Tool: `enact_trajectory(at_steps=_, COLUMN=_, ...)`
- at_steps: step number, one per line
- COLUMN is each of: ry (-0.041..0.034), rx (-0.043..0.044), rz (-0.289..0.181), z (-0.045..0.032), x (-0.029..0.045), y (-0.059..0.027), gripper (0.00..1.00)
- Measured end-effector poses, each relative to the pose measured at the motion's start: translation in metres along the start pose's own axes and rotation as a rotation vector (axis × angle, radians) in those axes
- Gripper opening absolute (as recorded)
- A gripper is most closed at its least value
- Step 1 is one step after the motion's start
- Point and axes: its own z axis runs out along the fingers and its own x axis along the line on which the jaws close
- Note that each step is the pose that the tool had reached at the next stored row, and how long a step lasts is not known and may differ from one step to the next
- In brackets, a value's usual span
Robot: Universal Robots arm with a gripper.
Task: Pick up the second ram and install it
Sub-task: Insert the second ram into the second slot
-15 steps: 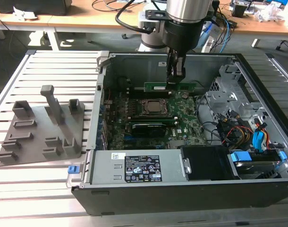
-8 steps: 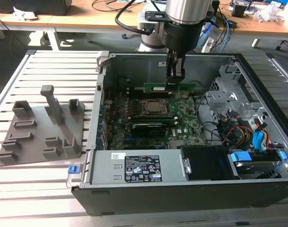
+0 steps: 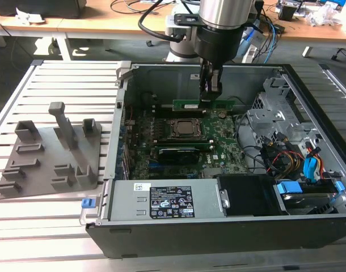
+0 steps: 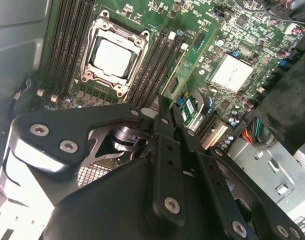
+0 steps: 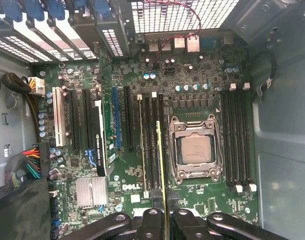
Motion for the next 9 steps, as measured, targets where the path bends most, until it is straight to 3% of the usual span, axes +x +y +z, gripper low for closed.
enact_trajectory(at_steps=9, ry=0.0001, rx=-0.0001, rz=0.000, z=0.0050, x=0.0000, y=0.0000, gripper=0.14)
